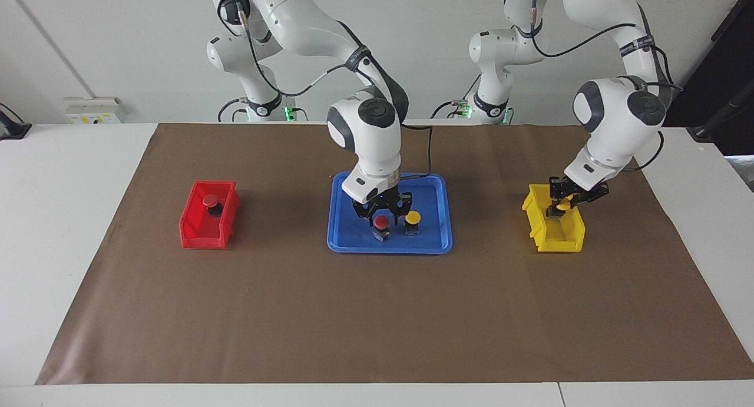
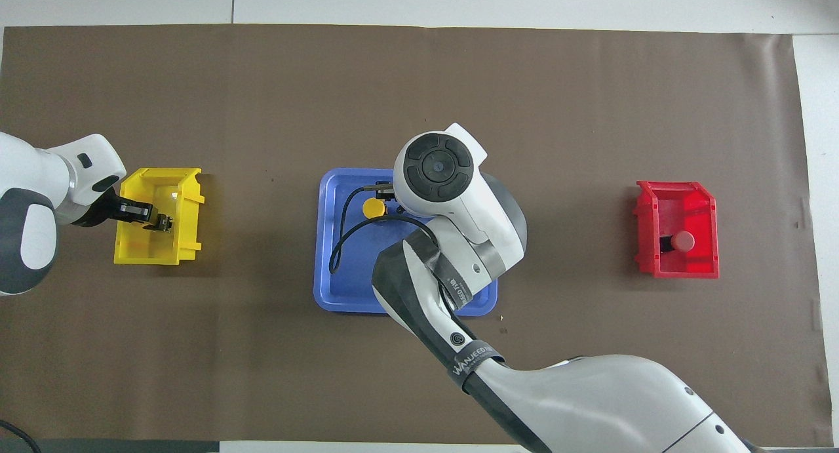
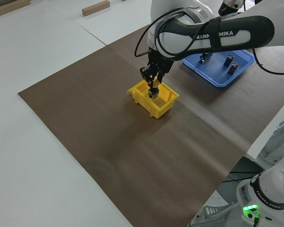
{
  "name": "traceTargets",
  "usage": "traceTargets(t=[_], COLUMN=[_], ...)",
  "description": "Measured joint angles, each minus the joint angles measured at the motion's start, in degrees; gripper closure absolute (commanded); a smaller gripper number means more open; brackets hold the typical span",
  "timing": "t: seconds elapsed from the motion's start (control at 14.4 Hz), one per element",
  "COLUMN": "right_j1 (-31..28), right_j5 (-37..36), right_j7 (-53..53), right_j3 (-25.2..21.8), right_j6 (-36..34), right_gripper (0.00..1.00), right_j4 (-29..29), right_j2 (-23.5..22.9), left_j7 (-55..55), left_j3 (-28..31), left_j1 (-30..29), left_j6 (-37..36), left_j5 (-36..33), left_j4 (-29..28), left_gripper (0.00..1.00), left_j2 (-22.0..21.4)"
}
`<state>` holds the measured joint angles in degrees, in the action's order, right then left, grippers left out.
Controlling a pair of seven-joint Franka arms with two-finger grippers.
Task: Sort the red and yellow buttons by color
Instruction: 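Grasp the red button with the right gripper while the left gripper drops yellow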
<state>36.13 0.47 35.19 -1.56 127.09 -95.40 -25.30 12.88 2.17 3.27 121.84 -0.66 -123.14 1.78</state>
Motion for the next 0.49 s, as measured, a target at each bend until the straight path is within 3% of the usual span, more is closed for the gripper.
traceTargets(t=[0.14,0.28,0.35,0.49], right_j1=[0.3,0.4,0.4,0.3], right_j5=[0.0,-0.1,-0.1,-0.1], right_j7=[0.0,0.0,0.0,0.0], right_j3=[0.0,0.0,0.0,-0.2], right_j6=[0.3,0.5,0.8,1.3], right_gripper=[0.45,0.63,0.71,0.83], right_j4=[-1.2,-2.2,-2.6,-3.0], right_j2=[0.4,1.0,1.2,1.3], left_j7=[0.0,-0.1,-0.1,-0.1], left_j3=[0.0,0.0,0.0,0.1], left_j1=[0.0,0.0,0.0,0.0], left_j6=[0.0,0.0,0.0,0.0], left_j5=[0.0,0.0,0.0,0.0], left_j4=[-1.2,-2.0,-2.6,-3.2], left_gripper=[0.99,0.98,0.92,0.48], left_j2=[-0.1,-0.6,-1.0,-1.6])
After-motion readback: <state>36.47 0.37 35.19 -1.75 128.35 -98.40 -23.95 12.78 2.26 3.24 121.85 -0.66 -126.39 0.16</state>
